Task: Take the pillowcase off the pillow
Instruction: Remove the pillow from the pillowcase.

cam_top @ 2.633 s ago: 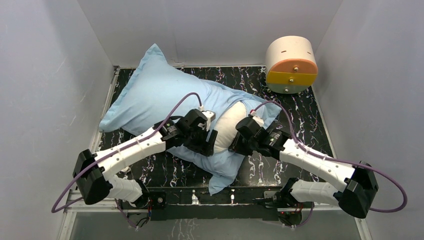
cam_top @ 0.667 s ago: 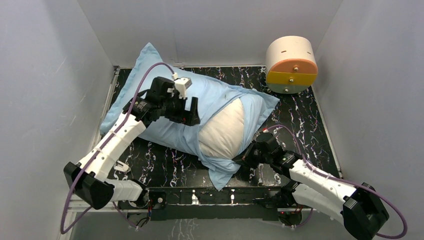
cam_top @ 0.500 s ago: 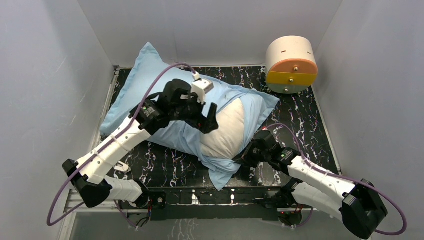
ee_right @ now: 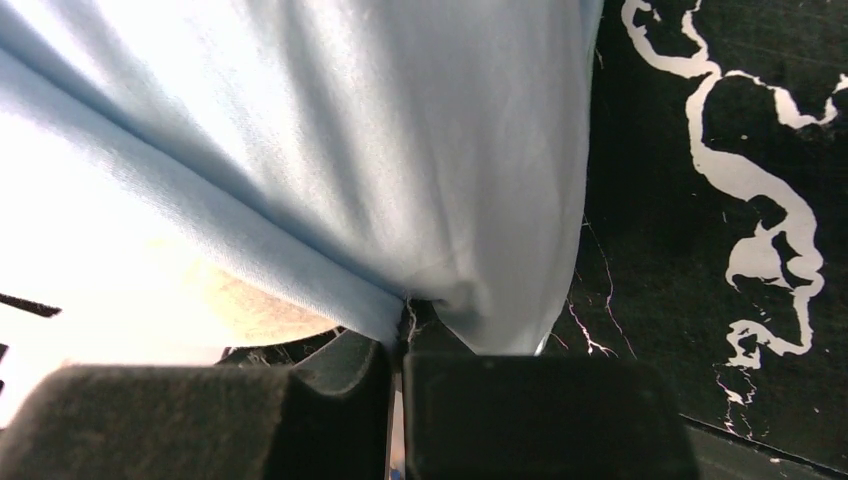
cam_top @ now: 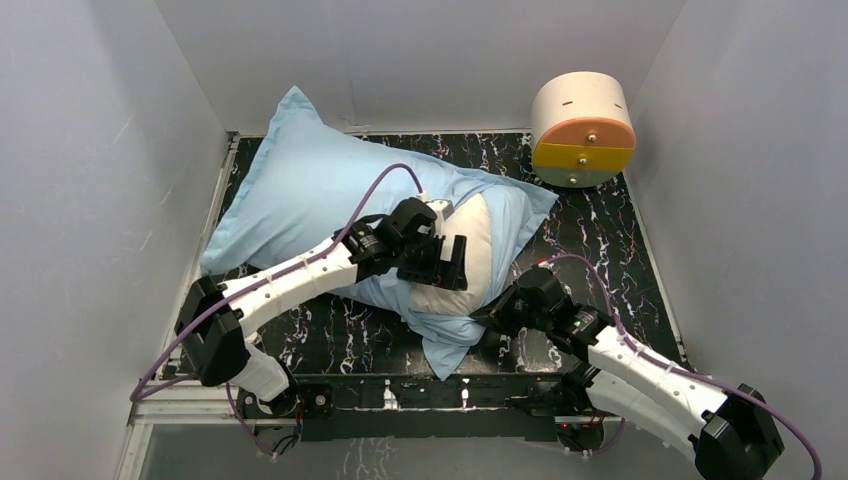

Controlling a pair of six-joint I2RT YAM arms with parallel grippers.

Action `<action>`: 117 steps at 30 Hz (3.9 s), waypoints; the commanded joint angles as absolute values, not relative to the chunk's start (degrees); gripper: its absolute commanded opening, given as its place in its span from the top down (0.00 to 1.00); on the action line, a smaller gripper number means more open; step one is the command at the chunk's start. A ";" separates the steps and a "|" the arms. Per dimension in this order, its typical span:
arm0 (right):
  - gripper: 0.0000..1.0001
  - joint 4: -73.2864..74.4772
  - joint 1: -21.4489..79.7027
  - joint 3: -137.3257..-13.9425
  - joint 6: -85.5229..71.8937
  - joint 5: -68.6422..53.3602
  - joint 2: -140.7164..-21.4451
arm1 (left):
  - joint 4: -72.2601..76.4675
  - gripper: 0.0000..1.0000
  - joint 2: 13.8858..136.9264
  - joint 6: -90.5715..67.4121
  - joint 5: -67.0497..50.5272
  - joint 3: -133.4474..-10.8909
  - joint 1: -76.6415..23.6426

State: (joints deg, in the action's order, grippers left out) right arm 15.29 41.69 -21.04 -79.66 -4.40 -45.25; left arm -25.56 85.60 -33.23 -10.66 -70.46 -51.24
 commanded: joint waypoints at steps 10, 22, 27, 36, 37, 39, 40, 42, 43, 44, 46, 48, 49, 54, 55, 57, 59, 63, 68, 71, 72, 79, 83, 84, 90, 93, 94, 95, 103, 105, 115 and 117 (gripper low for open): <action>0.93 24.12 41.44 -22.92 -82.11 4.23 -43.31 | -34.27 0.11 105.35 -19.64 20.93 -77.02 -56.48; 0.96 28.08 41.47 -21.35 -85.48 8.93 -39.82 | -28.94 1.00 104.51 -21.46 12.50 -72.68 -56.39; 0.96 35.04 41.46 -22.49 -83.60 13.14 -41.12 | -29.93 1.00 99.97 -21.47 13.08 -73.65 -53.80; 0.98 38.06 41.44 -22.46 -79.16 13.95 -46.35 | -30.32 1.00 89.51 -22.24 10.83 -74.82 -46.24; 0.98 37.79 41.47 -22.37 -79.15 13.82 -46.59 | -30.45 1.00 88.81 -22.24 10.63 -74.68 -45.67; 0.97 37.56 41.44 -22.52 -79.17 13.64 -46.83 | -30.81 1.00 87.78 -22.15 10.19 -74.22 -45.07; 0.96 37.35 41.41 -22.75 -78.99 13.60 -46.80 | -30.82 1.00 87.32 -21.80 9.55 -73.80 -44.99; 0.94 36.23 41.44 -24.26 -76.07 13.16 -46.53 | -30.65 1.00 86.79 -20.35 6.98 -72.74 -45.00; 0.92 35.51 41.48 -25.58 -74.01 12.84 -46.49 | -30.66 1.00 86.60 -19.63 5.75 -72.14 -45.00; 0.89 35.40 41.46 -28.18 -72.16 12.87 -46.43 | -30.72 1.00 86.46 -18.72 4.33 -71.49 -45.00; 0.79 35.67 41.41 -32.76 -68.00 13.91 -46.49 | -30.88 1.00 85.64 -17.77 2.02 -69.94 -45.00; 0.68 36.79 41.43 -37.99 -63.15 16.31 -46.89 | -30.81 1.00 84.02 -17.34 0.47 -68.07 -45.00; 0.63 37.73 41.36 -40.88 -61.31 18.19 -47.32 | -30.81 1.00 83.09 -17.14 0.08 -66.98 -45.00; 0.49 40.00 40.76 -53.07 -52.62 25.99 -51.40 | -31.70 1.00 77.35 -15.79 -3.14 -62.56 -45.15; 0.46 38.21 40.45 -54.80 -49.79 24.34 -52.55 | -32.03 1.00 76.18 -15.31 -3.84 -62.02 -45.24; 0.42 35.05 39.92 -58.15 -46.21 20.13 -55.39 | -32.67 1.00 74.20 -14.45 -4.99 -61.34 -45.64; 0.38 32.76 39.49 -61.56 -43.94 15.80 -59.15 | -33.08 1.00 72.47 -13.91 -6.04 -61.00 -46.13; 0.33 29.29 38.77 -67.14 -41.56 11.33 -67.34 | -33.56 1.00 71.38 -12.65 -7.12 -61.27 -47.06; 0.42 28.55 36.67 -72.24 -38.90 11.16 -77.59 | -35.46 0.76 71.41 -13.14 -5.33 -65.13 -47.35; 0.60 34.84 35.98 -73.73 -40.04 21.11 -83.07 | -35.48 0.46 69.92 -13.49 -2.00 -69.12 -47.37; 0.66 35.60 35.58 -73.82 -39.92 21.25 -84.30 | -35.55 0.38 69.73 -13.16 -1.07 -70.92 -47.42; 0.84 30.25 35.27 -69.13 -39.86 14.19 -81.90 | -35.45 0.03 74.78 -9.06 9.94 -82.94 -47.38; 0.86 27.20 33.86 -66.10 -41.59 11.20 -77.87 | -39.55 0.02 85.89 -4.34 13.79 -91.93 -46.82; 0.86 26.52 33.15 -65.35 -42.33 10.08 -77.30 | -40.76 0.02 89.11 -3.96 15.60 -94.30 -46.56; 0.88 22.04 31.27 -61.31 -46.54 2.40 -75.73 | -37.16 0.02 100.16 0.47 13.16 -98.59 -43.22; 0.88 22.40 30.40 -60.60 -46.78 1.76 -75.46 | -37.23 0.15 104.78 0.54 17.79 -99.98 -41.57; 0.88 22.84 30.12 -60.58 -46.60 2.21 -75.35 | -36.55 0.18 105.54 0.37 19.99 -100.37 -40.73; 0.89 23.63 29.82 -60.48 -46.35 3.20 -75.20 | -36.55 0.23 105.85 -1.77 22.24 -100.88 -39.95; 1.00 36.38 28.95 -51.55 -46.49 28.19 -72.97 | -33.80 1.00 98.77 -1.73 29.28 -91.29 -31.41; 1.00 37.06 28.15 -48.88 -47.56 28.32 -73.27 | -32.06 1.00 96.03 -1.93 28.46 -88.18 -28.28; 1.00 35.33 25.65 -44.41 -51.97 25.56 -75.70 | -33.00 1.00 92.42 -1.72 26.91 -88.35 -22.14; 1.00 33.64 25.44 -44.02 -50.05 21.10 -75.46 | -35.48 0.84 91.50 -2.08 18.08 -90.73 -22.15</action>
State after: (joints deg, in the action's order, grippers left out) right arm 18.20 29.63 -48.69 -54.26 14.85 -73.89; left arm -27.68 96.23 -4.54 11.94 -87.94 -29.61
